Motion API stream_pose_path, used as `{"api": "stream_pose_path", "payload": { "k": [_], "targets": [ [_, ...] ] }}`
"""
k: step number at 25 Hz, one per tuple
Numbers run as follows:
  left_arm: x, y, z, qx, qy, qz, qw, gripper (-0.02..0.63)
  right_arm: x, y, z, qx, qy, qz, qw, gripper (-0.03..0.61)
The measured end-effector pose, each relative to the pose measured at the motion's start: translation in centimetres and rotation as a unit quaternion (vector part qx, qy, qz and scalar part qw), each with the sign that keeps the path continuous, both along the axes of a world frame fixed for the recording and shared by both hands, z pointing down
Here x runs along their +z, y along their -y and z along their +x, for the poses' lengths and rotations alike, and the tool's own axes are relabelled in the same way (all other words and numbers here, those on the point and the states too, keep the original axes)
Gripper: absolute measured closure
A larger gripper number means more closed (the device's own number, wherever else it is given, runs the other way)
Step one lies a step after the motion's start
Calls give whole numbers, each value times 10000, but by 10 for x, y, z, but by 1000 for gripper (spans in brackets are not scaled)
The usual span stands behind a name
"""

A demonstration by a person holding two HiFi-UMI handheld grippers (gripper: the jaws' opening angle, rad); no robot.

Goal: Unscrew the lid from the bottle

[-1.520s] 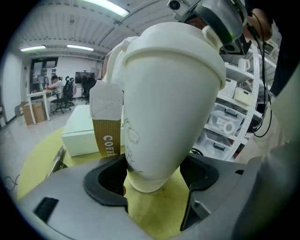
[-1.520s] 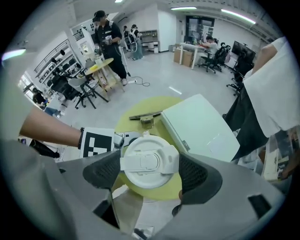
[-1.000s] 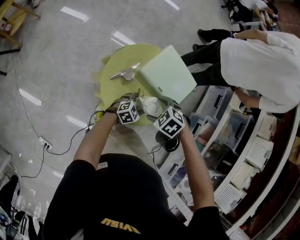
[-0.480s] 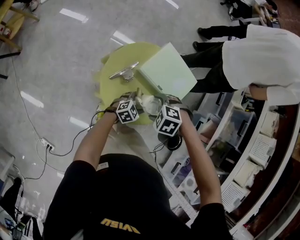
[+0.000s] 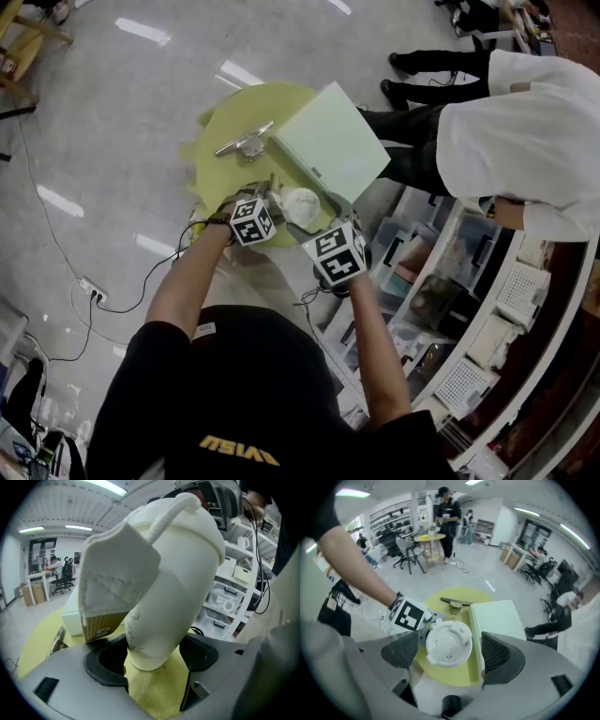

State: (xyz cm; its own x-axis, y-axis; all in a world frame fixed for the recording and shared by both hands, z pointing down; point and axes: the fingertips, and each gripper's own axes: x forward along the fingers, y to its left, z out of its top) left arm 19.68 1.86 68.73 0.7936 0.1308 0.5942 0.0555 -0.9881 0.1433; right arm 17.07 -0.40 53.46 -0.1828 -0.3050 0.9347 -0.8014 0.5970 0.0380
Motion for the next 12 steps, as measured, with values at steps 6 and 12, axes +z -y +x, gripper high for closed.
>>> {"api": "stream_pose_path", "payload": {
  "k": [6,12],
  "targets": [
    [-1,-2,0,24,65,25,10000,255,11,2,10,2381,648,133,9690,153],
    [0,-1,0,16,69,17,10000,256,21,-2,15,2532,433,-43,9664,236]
  ]
}}
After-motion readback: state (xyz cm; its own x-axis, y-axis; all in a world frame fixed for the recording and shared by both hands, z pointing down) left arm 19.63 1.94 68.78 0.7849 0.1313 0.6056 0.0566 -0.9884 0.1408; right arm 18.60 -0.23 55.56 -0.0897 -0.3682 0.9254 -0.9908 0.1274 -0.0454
